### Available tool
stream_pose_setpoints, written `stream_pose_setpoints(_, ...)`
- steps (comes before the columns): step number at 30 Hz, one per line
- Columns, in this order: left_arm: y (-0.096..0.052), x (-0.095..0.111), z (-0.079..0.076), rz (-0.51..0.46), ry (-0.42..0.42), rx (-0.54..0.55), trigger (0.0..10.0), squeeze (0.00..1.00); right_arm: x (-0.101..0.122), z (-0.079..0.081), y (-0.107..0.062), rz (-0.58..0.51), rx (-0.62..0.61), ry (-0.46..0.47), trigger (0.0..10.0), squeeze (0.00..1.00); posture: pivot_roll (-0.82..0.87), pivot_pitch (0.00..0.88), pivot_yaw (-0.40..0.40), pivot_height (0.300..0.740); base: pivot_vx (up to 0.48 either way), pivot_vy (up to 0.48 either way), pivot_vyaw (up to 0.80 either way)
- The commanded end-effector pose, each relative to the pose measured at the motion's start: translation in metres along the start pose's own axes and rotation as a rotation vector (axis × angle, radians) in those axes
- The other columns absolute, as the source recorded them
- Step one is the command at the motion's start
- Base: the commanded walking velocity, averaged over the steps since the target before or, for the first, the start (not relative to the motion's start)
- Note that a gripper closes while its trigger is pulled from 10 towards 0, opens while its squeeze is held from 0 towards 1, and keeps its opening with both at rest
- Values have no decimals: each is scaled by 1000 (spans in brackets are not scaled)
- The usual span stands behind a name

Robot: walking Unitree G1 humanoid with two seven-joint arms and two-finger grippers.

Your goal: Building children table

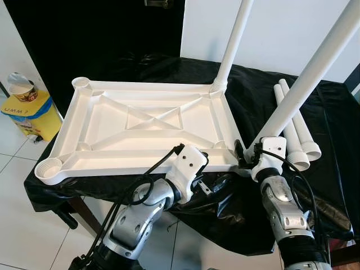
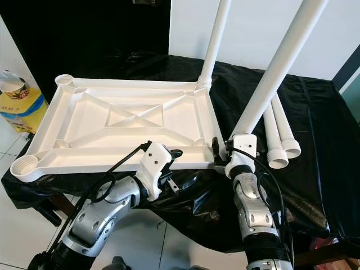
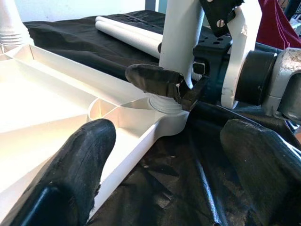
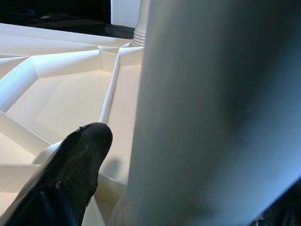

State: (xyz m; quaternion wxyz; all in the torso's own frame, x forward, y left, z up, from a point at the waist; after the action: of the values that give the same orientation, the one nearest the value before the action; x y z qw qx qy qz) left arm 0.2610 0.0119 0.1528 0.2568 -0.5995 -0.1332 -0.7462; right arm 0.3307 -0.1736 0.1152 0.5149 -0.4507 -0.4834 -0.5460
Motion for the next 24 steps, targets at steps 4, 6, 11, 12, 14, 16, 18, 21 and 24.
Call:
stream_pose_setpoints(4, 1, 2, -1, 2, 1, 19, 10000, 0, 1, -7, 1, -3, -8, -9, 10000, 0, 124, 44, -130, 740, 0, 0, 0)
stream_pose_setpoints(6, 1, 2, -1, 2, 1, 19, 10000, 0, 1, -7, 1, -3, -8, -11, 10000, 0, 123, 43, -129, 740, 0, 0, 0)
stream_pose_setpoints(11, 0, 3, -2, 1, 0, 17, 10000, 0, 1, -8, 0, -3, -7, -13, 10000, 0, 125, 45, -130, 740, 0, 0, 0)
stream_pose_setpoints(12, 0, 3, -2, 1, 0, 17, 10000, 0, 1, -8, 0, -3, -7, -13, 10000, 0, 125, 45, -130, 740, 0, 0, 0)
stream_pose_setpoints(14, 0, 2, -2, 3, -2, 18, 10000, 0, 0, -7, 0, -2, -4, -15, 10000, 0, 125, 46, -131, 740, 0, 0, 0)
stream_pose_setpoints(16, 0, 2, -3, 3, -3, 18, 10000, 0, 0, -7, -1, -3, -3, -16, 10000, 0, 125, 48, -131, 740, 0, 0, 0)
stream_pose_setpoints(18, 0, 2, -3, 3, -4, 18, 10000, 0, 0, -8, -1, -3, -3, -17, 10000, 0, 125, 48, -131, 740, 0, 0, 0)
stream_pose_setpoints(21, 0, 3, -3, 3, -5, 17, 10000, 0, 0, -8, -1, -2, -1, -19, 10000, 0, 124, 53, -132, 740, 0, 0, 0)
stream_pose_setpoints(24, -1, 2, -3, 5, -8, 17, 10000, 0, 0, -9, -1, -1, -1, -23, 10000, 0, 123, 54, -132, 740, 0, 0, 0)
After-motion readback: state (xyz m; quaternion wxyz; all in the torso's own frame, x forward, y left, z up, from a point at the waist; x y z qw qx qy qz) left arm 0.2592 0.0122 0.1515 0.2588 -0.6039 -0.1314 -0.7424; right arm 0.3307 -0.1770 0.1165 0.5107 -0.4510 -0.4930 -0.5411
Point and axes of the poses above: a point about 5 cm out from each wrist's last joint towards the gripper, its own y axis pointing out of the wrist towards the gripper, its own x axis along the axis of the wrist's last joint, z = x × y, the point moved 3 cm from there along y, pointing out of the wrist towards the gripper, and after that the axes turned 9 degrees about y, right-handed, at the moved point
